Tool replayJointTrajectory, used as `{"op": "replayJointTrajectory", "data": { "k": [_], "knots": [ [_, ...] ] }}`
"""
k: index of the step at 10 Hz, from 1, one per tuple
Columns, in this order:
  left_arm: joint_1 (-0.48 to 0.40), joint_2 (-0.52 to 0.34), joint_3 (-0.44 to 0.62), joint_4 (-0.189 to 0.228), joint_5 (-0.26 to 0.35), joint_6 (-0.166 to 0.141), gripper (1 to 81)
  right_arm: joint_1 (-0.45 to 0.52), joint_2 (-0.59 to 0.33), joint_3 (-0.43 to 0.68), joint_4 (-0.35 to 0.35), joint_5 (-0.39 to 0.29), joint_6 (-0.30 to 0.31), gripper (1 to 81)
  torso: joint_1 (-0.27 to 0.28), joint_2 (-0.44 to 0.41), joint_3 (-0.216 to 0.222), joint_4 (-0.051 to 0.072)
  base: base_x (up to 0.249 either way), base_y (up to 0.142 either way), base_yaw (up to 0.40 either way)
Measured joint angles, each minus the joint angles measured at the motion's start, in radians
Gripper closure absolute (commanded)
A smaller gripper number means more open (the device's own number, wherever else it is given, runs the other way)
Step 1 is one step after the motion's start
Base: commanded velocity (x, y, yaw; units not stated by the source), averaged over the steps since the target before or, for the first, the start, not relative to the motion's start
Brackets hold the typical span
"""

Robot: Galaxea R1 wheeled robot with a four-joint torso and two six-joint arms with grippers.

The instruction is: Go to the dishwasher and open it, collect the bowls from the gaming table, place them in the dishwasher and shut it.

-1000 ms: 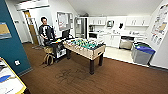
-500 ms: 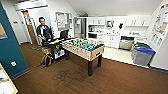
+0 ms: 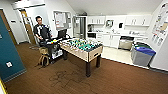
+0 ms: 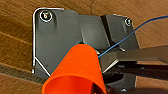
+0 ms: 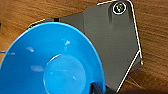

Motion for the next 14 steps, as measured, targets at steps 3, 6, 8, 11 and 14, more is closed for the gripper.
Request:
{"op": "replayJointTrajectory", "data": {
  "k": [3,6,8,11,14],
  "knots": [
    [-0.007,-0.012,-0.004,0.0,0.0,0.0,81.1,-0.006,0.0,-0.001,-0.001,0.005,0.001,81.1,-0.001,0.0,0.0,0.0,0.111,-0.139,0.0],
    [-0.002,-0.011,-0.004,0.0,0.0,0.0,81.1,-0.002,-0.001,-0.001,-0.001,0.005,0.0,81.1,-0.001,0.0,0.0,0.0,0.111,-0.139,0.0],
    [-0.003,-0.011,-0.004,0.0,-0.001,0.0,81.1,-0.002,-0.001,-0.001,-0.001,0.006,0.001,81.1,-0.001,0.0,0.0,0.0,0.111,-0.139,0.0],
    [-0.002,-0.011,-0.004,0.0,-0.001,0.0,81.1,-0.002,-0.001,-0.001,-0.001,0.005,0.0,81.1,-0.001,0.0,0.0,0.0,0.111,-0.147,0.0],
    [-0.002,-0.011,-0.004,0.0,-0.001,0.0,81.1,-0.002,0.0,-0.001,-0.001,0.005,0.0,81.1,-0.001,0.0,0.0,0.0,0.111,-0.147,0.0]
  ]
}}
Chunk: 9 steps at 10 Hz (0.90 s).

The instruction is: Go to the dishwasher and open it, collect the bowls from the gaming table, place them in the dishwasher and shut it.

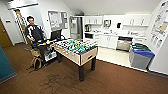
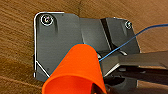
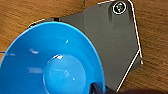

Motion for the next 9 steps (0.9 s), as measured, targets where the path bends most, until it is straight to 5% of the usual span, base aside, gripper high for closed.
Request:
{"op": "replayJointTrajectory", "data": {
  "k": [9],
  "knots": [
    [0.0,0.0,0.001,0.0,-0.001,0.0,81.1,0.0,0.0,0.0,0.0,0.0,0.0,81.1,0.0,0.0,0.0,0.0,0.106,-0.144,0.0]
  ]
}}
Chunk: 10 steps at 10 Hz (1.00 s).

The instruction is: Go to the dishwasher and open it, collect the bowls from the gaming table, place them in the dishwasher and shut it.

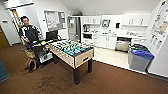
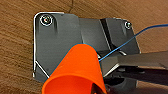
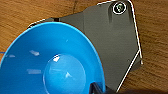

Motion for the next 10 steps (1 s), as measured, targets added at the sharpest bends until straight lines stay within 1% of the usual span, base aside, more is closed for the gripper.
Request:
{"op": "replayJointTrajectory", "data": {
  "k": [10],
  "knots": [
    [0.0,0.001,0.0,0.0,0.001,0.0,81.1,0.0,0.001,-0.003,0.0,0.0,0.0,81.1,0.0,0.0,0.0,0.0,0.105,-0.13,0.0]
  ]
}}
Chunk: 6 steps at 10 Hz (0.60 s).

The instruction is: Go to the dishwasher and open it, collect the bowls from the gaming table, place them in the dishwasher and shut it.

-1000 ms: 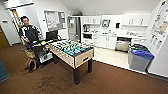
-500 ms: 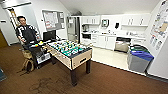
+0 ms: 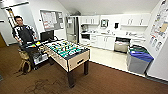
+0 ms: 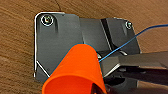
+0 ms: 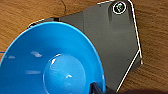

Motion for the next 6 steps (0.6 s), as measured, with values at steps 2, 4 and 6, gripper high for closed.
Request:
{"op": "replayJointTrajectory", "data": {
  "k": [2,4,6],
  "knots": [
    [0.0,0.004,0.0,0.0,-0.004,0.0,81.1,0.0,0.0,-0.001,0.0,0.0,0.0,81.1,0.0,0.0,0.0,0.0,0.115,-0.083,0.0],
    [0.0,0.003,0.0,0.0,-0.002,0.0,81.1,-0.002,0.001,-0.002,0.0,0.001,0.0,81.1,0.0,0.0,0.0,0.0,0.117,-0.074,0.0],
    [0.0,0.004,0.0,0.0,-0.003,0.0,81.1,-0.002,0.001,-0.002,0.0,0.002,0.0,81.1,0.0,0.0,0.0,0.0,0.117,-0.074,0.0]
  ]
}}
